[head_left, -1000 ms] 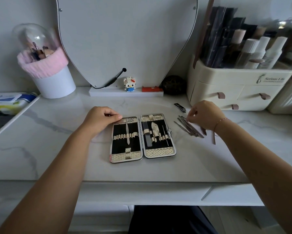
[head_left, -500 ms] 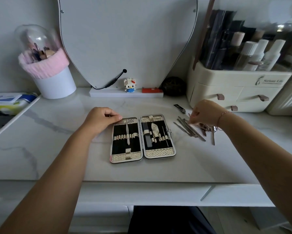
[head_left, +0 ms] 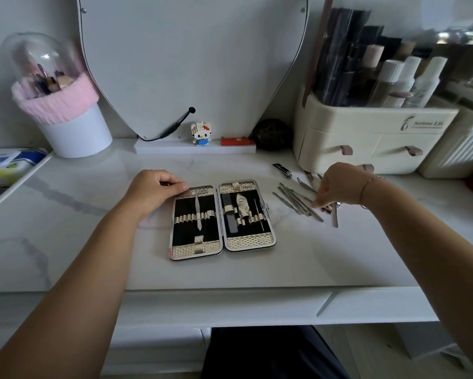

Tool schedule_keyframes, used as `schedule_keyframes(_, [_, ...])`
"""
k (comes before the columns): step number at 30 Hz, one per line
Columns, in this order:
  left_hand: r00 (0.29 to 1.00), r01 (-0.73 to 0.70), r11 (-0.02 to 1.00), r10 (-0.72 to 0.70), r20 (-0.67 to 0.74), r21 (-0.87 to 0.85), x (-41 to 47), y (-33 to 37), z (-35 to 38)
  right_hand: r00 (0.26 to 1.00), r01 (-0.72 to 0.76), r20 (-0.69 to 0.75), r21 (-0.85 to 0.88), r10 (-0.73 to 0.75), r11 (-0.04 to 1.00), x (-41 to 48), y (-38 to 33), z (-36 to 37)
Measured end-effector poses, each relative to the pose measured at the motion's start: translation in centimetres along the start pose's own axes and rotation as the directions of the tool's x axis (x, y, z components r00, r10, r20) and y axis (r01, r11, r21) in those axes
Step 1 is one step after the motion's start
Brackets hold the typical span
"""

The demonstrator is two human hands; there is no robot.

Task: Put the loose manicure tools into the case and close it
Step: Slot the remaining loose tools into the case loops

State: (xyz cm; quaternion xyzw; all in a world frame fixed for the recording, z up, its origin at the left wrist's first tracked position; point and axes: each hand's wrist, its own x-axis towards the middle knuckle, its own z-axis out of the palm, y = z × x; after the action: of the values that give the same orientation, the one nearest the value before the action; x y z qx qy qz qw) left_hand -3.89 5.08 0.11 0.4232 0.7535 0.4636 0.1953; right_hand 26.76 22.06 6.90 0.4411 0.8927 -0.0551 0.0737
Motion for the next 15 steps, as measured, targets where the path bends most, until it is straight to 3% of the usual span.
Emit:
schedule_keyframes(5, [1.0, -0.011, 1.0, 0.011, -0.003, 0.007, 0.0, 0.0, -0.1, 0.997, 0.068, 0.025, 0.101, -0.071, 0.993, 0.1, 0.5, 0.2])
schedule_keyframes(15, [1.0, 0.005, 1.0, -0.005, 0.0, -0.014, 0.0, -0.1, -0.1, 0.997, 0.047, -0.075, 0.339, -0.023, 0.94, 0.6, 2.5, 0.9])
